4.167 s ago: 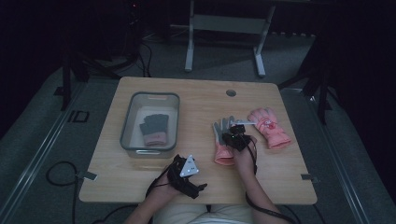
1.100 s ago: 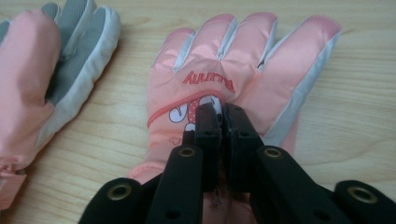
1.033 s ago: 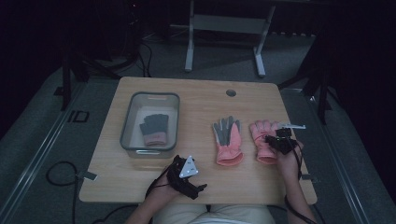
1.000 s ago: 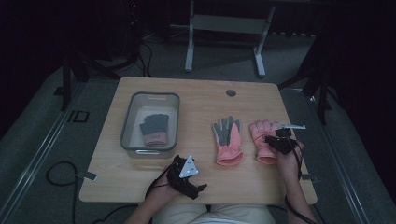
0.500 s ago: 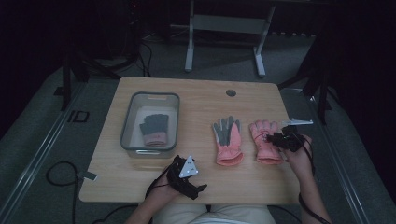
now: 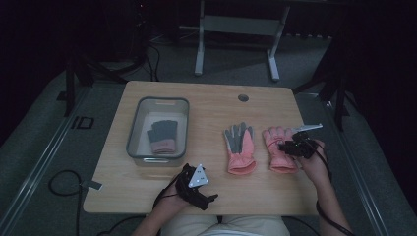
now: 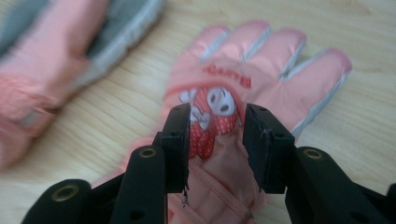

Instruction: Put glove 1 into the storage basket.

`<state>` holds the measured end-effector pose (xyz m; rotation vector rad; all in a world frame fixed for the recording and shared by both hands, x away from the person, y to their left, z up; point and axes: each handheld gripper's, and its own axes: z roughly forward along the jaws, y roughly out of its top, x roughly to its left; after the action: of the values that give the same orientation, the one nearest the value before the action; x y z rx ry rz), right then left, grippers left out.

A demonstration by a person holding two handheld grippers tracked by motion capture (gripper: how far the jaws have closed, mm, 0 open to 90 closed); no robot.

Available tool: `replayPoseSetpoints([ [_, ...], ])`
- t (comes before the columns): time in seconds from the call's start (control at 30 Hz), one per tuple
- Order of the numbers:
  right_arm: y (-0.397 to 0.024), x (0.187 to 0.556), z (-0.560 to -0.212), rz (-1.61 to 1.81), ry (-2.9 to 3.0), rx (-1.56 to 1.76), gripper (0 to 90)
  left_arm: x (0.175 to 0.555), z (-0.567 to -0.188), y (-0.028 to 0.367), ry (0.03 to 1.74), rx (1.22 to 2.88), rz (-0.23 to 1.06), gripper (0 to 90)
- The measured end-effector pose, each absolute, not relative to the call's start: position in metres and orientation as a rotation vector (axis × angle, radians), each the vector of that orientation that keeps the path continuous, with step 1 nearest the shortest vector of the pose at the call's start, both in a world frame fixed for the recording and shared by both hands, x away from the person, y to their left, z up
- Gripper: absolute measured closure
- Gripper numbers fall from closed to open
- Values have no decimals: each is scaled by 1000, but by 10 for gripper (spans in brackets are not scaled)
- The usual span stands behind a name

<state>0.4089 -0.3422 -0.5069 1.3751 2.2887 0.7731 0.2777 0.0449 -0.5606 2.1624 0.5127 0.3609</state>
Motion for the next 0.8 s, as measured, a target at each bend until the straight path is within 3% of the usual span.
replayPoseSetpoints([
  [0.4,-333,407,-524,755,2160,1488,859,278,-561,45,511,2161,360,1],
  [0.63,-333,402,-503,780,2095,1522,873,278,-561,45,511,2159,358,1],
  [0.8,-324,397,-468,838,2048,1476,875,278,-561,45,509,2159,358,1],
])
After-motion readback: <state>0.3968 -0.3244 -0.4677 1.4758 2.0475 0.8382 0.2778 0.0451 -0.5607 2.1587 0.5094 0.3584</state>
